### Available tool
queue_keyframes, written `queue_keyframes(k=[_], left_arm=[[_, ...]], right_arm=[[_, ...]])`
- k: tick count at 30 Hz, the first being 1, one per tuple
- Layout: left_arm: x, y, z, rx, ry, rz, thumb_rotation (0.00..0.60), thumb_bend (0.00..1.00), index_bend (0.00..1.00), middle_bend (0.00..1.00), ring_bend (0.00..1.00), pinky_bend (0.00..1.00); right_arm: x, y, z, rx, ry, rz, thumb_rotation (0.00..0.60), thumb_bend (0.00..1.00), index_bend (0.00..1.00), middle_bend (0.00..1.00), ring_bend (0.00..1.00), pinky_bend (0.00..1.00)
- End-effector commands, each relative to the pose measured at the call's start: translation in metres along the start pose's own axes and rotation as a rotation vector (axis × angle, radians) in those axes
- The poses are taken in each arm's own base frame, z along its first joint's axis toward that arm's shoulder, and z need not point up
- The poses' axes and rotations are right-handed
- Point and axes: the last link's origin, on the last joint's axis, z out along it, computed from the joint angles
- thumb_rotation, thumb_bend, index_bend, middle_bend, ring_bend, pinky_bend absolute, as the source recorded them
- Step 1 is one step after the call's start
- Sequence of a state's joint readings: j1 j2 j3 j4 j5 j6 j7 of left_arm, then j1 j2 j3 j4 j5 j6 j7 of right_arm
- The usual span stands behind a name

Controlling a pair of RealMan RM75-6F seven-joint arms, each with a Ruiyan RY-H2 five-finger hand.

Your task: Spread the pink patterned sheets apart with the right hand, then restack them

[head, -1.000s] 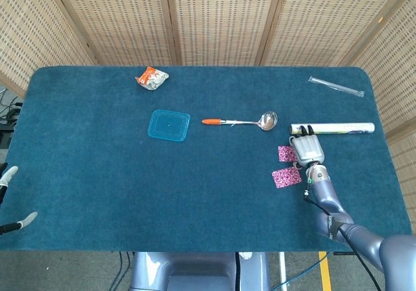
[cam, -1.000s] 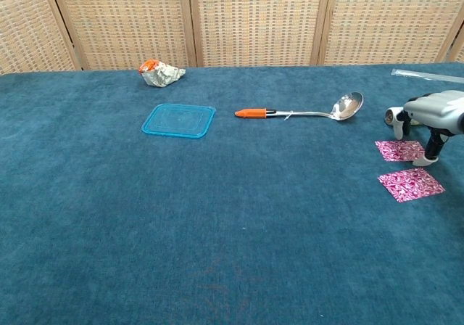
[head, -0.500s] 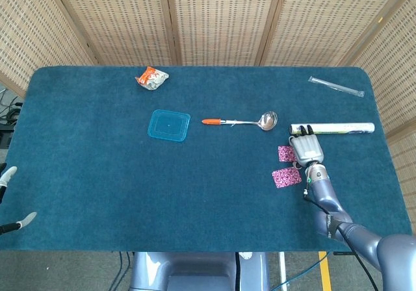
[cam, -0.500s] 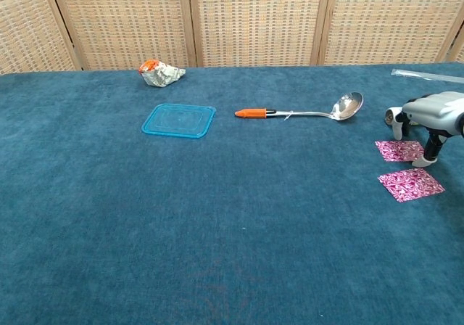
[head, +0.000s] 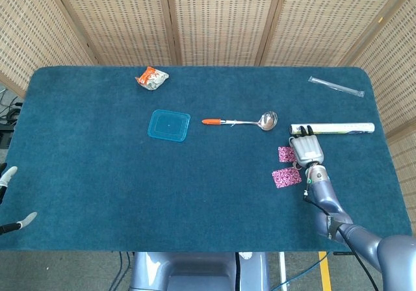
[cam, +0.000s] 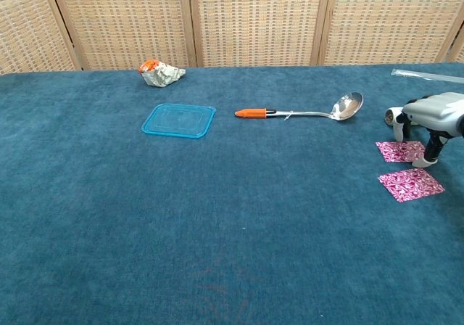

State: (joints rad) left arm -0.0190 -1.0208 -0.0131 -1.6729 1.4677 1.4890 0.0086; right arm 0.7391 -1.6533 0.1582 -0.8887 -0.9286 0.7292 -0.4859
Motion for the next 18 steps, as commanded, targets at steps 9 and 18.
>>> queue_keyframes(k=[9,18], left_arm=[[-0.0006,-0.0001,0.0,0.001,-0.001,-0.002,0.472,0.0,0.07,0.0,0.0,0.0],[-0.0005,-0.0006,0.0004,0.002,-0.001,-0.002,0.47,0.0,0.07,0.0,0.0,0.0]], right_arm=[[0.0013,0.0008,-0.0004,-0.001,0.006,0.004,0.6,0.31,0.45,0.36,0.0,0.0],[0.0091,-0.0009,-0.0055,0.026,0.024,0.01,0.6,0.31,0.45,0.36,0.0,0.0]])
